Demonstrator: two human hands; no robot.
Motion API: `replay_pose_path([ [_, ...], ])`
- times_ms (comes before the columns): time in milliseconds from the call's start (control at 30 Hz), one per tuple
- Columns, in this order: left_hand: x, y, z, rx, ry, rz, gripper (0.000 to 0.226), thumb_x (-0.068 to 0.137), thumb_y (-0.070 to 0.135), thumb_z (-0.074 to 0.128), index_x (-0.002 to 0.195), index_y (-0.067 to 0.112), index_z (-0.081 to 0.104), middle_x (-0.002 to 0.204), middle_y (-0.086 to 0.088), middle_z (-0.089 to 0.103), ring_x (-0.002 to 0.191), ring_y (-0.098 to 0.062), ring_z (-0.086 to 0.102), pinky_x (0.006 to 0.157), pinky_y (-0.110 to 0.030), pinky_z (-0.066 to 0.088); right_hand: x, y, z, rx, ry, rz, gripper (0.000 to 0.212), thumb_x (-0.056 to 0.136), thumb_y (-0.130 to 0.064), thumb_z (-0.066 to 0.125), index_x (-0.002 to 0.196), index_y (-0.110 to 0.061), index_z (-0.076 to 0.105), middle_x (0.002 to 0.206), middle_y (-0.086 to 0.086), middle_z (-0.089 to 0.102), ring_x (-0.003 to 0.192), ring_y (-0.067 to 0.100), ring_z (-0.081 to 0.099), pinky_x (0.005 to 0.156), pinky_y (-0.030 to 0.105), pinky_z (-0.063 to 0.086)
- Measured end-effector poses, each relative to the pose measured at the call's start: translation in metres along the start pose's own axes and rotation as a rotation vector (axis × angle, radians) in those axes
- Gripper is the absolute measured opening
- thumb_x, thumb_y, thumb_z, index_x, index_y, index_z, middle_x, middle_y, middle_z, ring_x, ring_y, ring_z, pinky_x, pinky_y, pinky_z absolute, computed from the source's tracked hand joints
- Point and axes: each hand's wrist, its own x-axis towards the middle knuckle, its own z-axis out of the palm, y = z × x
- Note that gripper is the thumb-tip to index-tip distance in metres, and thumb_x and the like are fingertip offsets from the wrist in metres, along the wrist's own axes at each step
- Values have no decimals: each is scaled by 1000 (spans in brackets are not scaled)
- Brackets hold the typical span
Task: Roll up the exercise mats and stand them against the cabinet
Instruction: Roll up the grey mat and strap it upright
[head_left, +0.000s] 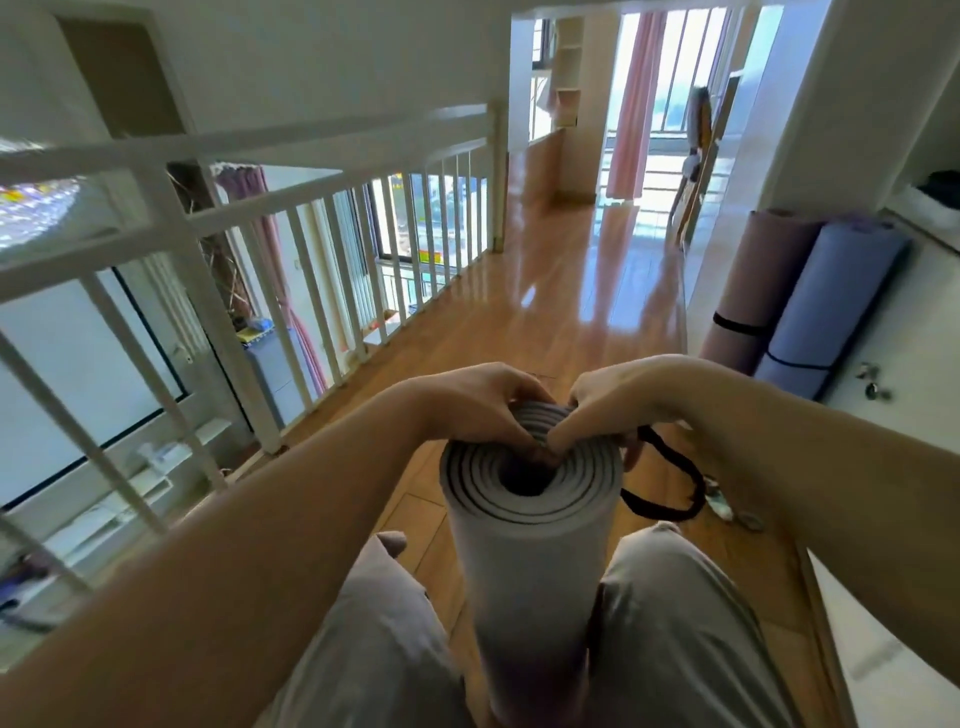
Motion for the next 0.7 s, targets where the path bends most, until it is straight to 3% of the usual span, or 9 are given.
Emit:
replay_pose_path([
  [133, -1, -6, -2, -65, -35, -22, 52, 74, 26, 79, 122, 25, 59, 110, 7, 65, 100, -9, 63, 88, -31, 55, 5, -2, -2, 19, -56, 20, 47, 80, -45, 68, 111, -10, 60, 90, 8, 57, 68, 13, 51, 66, 25, 57],
  [400, -2, 4, 1, -64, -136, -13, 53, 75, 23, 79, 124, 26, 59, 112, 8, 66, 102, -9, 63, 91, -34, 53, 3, -6, -3, 5, -232, 91, 51, 80, -40, 71, 118, -10, 57, 82, 9, 58, 52, 8, 43, 69, 28, 57],
  [533, 6, 7, 10, -117, -107, -15, 51, 77, 23, 77, 124, 24, 58, 111, 6, 66, 101, -9, 64, 86, -29, 55, -2, 7, -7, -16, -157, 101, 51, 77, -43, 73, 114, -10, 58, 76, 5, 56, 51, 7, 42, 67, 26, 56],
  [700, 10, 11, 16, -161, -112, -22, 58, 78, 21, 75, 130, 29, 50, 115, 9, 58, 104, -10, 59, 82, -24, 53, -16, 26, -15, 59, -24, 5, 54, 69, -62, 66, 101, -18, 64, 77, -6, 65, 66, 7, 52, 68, 22, 54],
])
